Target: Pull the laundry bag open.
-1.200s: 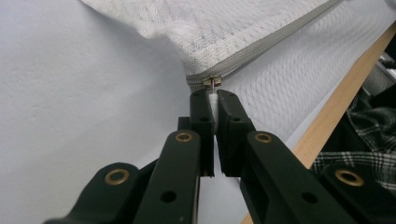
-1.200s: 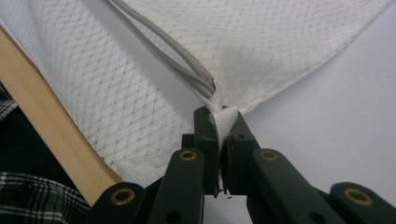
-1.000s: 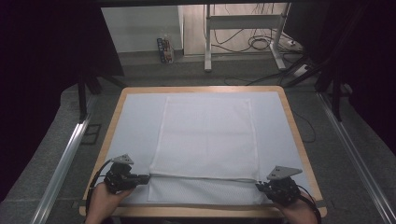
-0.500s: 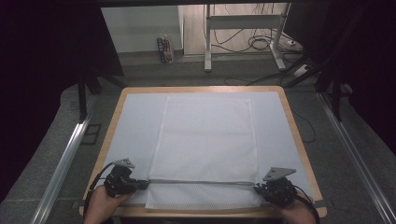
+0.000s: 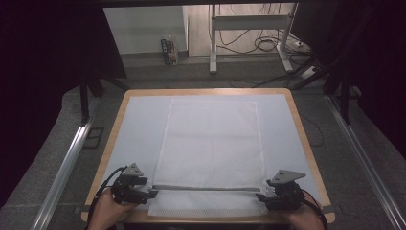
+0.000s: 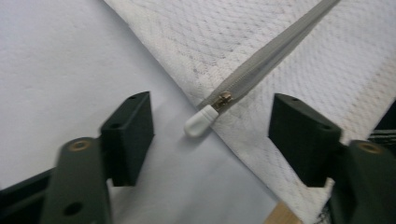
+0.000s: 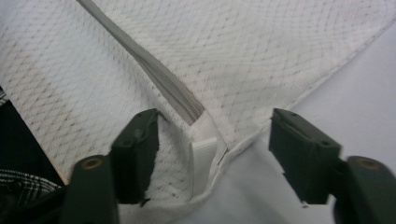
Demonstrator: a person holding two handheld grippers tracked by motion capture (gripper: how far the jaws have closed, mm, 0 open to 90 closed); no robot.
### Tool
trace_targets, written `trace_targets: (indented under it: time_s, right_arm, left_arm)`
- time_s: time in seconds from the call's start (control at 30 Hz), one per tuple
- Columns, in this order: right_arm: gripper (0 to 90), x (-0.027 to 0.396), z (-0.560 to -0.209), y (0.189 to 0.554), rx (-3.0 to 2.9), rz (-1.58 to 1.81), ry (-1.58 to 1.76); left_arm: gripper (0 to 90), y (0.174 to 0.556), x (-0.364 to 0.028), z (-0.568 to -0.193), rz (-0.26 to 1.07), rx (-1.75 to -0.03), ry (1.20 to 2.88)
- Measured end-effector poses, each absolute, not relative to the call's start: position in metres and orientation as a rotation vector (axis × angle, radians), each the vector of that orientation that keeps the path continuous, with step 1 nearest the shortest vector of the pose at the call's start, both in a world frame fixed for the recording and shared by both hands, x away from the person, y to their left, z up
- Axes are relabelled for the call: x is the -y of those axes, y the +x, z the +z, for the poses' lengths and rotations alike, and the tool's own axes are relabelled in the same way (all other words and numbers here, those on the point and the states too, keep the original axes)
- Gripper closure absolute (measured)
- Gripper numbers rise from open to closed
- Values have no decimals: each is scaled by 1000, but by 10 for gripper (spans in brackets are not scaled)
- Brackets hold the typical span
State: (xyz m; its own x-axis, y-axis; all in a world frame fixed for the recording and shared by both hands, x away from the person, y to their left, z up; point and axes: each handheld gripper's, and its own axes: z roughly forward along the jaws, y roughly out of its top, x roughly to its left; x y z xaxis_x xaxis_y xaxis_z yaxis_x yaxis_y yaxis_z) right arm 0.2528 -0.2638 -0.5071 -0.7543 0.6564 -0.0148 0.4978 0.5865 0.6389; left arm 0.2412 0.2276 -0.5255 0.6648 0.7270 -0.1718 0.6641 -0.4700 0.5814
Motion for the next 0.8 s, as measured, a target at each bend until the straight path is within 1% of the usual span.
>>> trace_targets:
  time_s: [0.17,0.33,0.53,0.67,0.8]
  right_arm:
    - [224,265,-506,255,-2549,956,949]
    - [170,266,-504,255,-2522,974,936]
    - [131,267,-504,254,-2514,998,943]
    - [99,268,-503,253,-2511,1021,957]
    - [87,269,-503,251,-2527,1052,973]
  left_arm:
    - [159,235,-227,-520,206,-1056,2208]
    - [66,224,-227,-520,246,-1019,2173]
    - [30,209,-226,-521,319,-988,2149]
    - [15,200,-230,-520,371,-994,2105]
    - [0,194,-234,-523,418,-1014,2103]
